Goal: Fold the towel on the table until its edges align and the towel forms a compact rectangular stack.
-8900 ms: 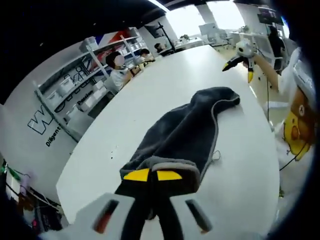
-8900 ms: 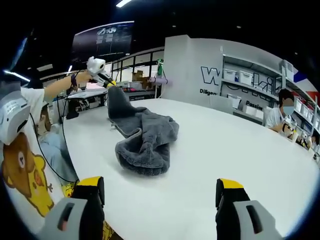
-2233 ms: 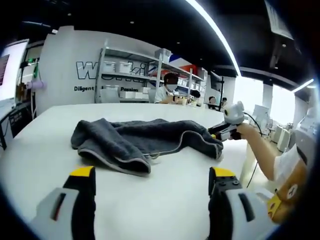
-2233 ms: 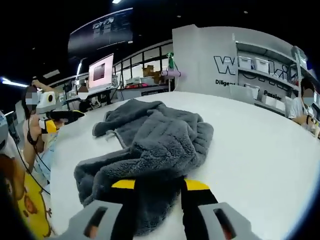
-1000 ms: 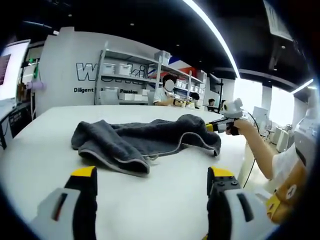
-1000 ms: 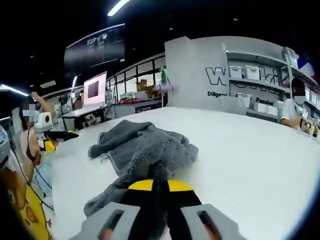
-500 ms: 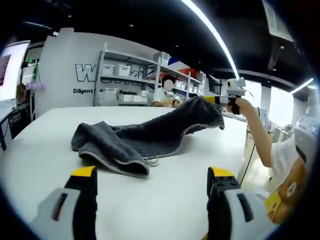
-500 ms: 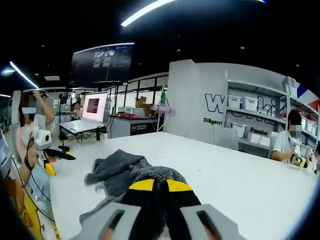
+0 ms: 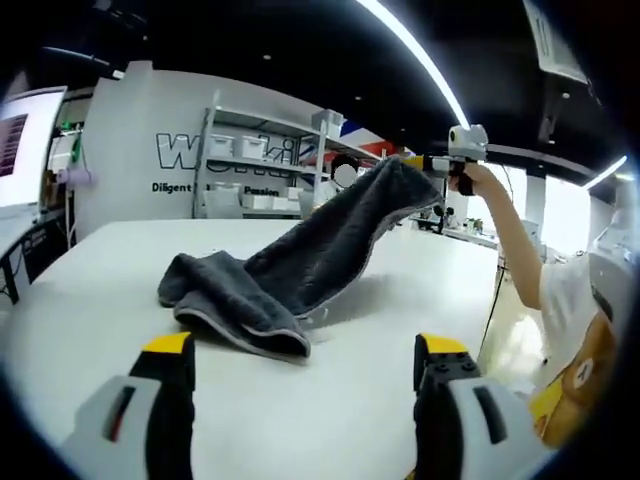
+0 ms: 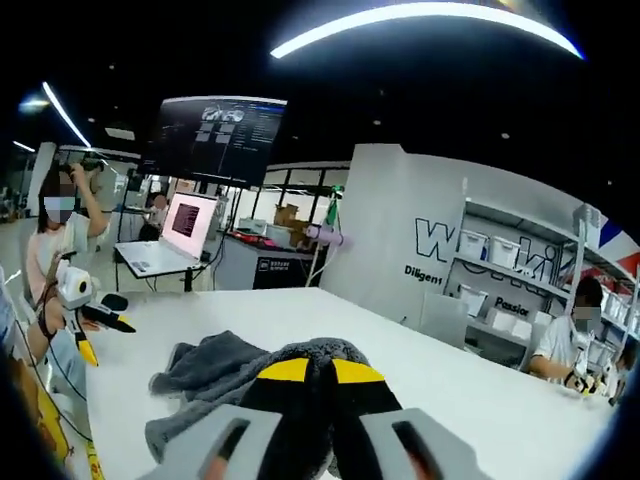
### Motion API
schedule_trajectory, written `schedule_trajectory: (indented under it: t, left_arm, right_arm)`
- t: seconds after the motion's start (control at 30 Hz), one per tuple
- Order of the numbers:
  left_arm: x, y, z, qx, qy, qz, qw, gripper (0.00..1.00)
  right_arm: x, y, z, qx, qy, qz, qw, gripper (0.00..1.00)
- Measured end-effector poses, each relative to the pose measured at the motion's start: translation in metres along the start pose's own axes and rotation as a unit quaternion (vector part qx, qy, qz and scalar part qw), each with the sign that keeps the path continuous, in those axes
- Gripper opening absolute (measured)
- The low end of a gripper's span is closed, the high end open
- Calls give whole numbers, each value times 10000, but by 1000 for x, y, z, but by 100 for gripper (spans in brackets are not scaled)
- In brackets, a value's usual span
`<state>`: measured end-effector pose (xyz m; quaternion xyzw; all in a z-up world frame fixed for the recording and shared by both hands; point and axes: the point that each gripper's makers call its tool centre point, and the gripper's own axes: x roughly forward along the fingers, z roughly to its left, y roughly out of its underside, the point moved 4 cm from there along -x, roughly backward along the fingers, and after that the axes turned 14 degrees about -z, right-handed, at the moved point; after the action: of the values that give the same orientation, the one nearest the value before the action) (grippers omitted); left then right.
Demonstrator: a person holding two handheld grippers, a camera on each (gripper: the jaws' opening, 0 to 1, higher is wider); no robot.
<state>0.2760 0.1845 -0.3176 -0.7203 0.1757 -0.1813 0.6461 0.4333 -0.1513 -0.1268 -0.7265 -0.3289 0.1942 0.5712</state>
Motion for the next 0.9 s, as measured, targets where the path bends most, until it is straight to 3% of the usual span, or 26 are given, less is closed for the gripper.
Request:
schedule_trajectory:
  t: [0.17,0.3,0.63,0.9]
  left_arm:
    - [-2,-2,1,4,-39,-39,10000,95]
    - [-4,-3,3,0,-69,-65,10000,95]
    - [0,0,3,0,-27,-41,10000,95]
    - [7,6,-2,-43,44,15,10000,95]
  right_arm:
    - [9,-10,-5,-169,-36,42,9998,6]
    - [9,-7,-7,-189,-39,105,9998,6]
    - [-11,25,-8,-57,-55,411,9991,6]
    - [-35,61,-7,108,-59,711,9974,6]
